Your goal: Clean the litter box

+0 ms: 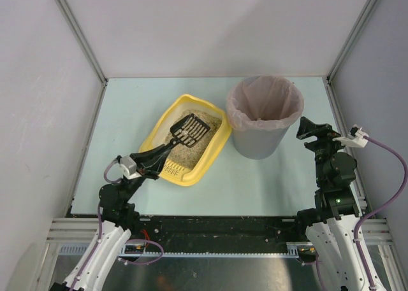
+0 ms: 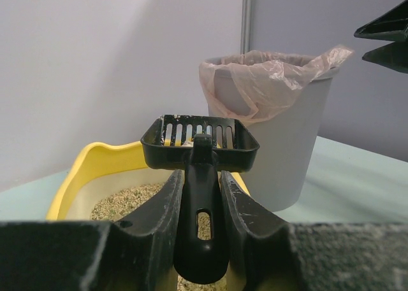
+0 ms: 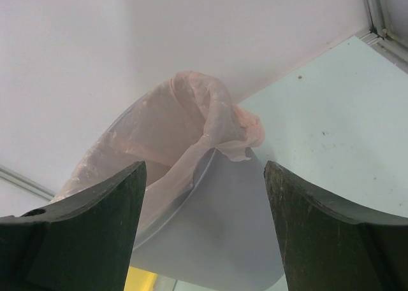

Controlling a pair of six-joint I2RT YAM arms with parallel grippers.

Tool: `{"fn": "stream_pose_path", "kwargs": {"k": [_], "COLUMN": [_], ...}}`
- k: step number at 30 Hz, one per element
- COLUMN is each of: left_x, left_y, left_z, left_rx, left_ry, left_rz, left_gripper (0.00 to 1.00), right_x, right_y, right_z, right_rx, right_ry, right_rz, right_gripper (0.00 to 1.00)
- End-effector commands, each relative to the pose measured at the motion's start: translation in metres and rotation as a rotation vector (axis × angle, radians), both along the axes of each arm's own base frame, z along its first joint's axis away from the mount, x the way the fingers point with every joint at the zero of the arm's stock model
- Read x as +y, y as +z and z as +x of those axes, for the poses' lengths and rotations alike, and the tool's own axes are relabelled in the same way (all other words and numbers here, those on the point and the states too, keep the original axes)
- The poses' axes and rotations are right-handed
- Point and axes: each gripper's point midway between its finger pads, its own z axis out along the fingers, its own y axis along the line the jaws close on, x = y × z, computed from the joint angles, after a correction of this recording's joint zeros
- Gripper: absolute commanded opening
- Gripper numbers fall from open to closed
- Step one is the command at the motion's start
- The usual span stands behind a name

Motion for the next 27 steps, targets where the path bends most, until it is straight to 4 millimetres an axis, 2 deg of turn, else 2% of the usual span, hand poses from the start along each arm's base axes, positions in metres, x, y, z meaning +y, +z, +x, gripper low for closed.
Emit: {"fn": "stream_pose_path", "kwargs": {"k": [1, 5, 6, 7, 10, 20, 24, 25, 27], "left_x": [-0.001, 0.001, -0.002, -0.004, -0.004, -0.006, -0.014, -0.020, -0.028], "left_y": [0.014, 0.027, 0.025, 0.026, 0.031, 0.079, 0.095, 0.107, 0.105], "left_z": [-0.006, 0.004, 0.005, 0.005, 0.005, 0.008, 0.014, 0.010, 0.019], "left_rx": [-0.038, 0.031, 0.067, 0.081, 0.129, 0.184, 0.231, 0.220, 0.265], "left_ry": [-0.016, 0.004, -0.013, -0.027, -0.028, -0.018, -0.057, -0.097, -0.134], "left_rz": [-0.034, -0.055, -0.058, -0.059, -0.055, 0.053, 0.109, 0.119, 0.123], "left_gripper": [0.00, 0.00, 0.00, 0.00, 0.00, 0.00, 0.00, 0.00, 0.00], "right_x": [-0.009, -0.010, -0.009, -0.010, -0.011, -0.011, -0.011, -0.010, -0.009], "right_y": [0.010, 0.014, 0.014, 0.006, 0.006, 0.007, 0.007, 0.007, 0.006], "right_z": [-0.003, -0.006, -0.006, -0.006, -0.007, -0.008, -0.009, -0.009, -0.009], "right_rx": [-0.034, -0.049, -0.049, -0.019, -0.018, -0.024, -0.024, -0.025, -0.022], "right_ry": [-0.044, -0.046, -0.045, -0.046, -0.053, -0.049, -0.049, -0.044, -0.039], "right_rz": [-0.016, -0.010, -0.010, -0.017, -0.018, -0.013, -0.009, -0.006, -0.007], "right_gripper": [0.80, 0.80, 0.80, 0.80, 0.80, 0.80, 0.80, 0.80, 0.80]}}
